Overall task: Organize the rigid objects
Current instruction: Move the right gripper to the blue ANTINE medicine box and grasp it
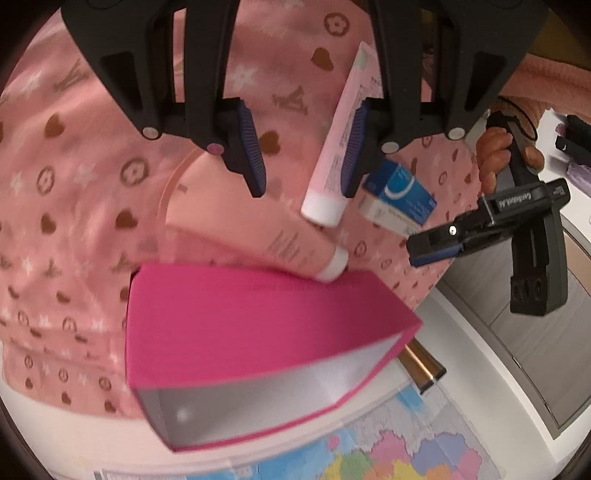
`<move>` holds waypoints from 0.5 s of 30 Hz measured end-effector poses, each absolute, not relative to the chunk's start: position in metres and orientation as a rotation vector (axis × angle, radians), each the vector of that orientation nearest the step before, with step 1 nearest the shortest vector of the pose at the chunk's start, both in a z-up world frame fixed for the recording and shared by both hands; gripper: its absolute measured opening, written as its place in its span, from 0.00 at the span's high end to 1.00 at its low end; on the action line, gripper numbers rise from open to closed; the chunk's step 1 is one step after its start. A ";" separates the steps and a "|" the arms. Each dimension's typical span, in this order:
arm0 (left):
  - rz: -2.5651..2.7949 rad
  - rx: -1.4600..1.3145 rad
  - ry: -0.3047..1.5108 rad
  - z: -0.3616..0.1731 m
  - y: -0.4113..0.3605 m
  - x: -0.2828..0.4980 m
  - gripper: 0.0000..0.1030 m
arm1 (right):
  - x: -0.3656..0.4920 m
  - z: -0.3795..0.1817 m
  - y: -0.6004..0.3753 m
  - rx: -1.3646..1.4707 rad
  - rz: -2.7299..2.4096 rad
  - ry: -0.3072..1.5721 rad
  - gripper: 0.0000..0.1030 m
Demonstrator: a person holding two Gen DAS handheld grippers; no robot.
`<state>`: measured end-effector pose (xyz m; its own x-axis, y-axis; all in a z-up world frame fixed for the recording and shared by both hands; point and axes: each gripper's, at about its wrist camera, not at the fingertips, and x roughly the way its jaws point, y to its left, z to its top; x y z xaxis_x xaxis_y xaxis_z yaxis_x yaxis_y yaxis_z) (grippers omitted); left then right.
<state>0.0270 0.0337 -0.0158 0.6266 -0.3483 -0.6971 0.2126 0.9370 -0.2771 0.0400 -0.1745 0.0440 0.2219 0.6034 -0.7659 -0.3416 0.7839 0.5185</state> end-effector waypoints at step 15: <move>-0.187 -0.238 0.878 -0.035 0.079 0.003 0.41 | 0.026 0.051 -0.118 0.182 0.837 1.185 0.57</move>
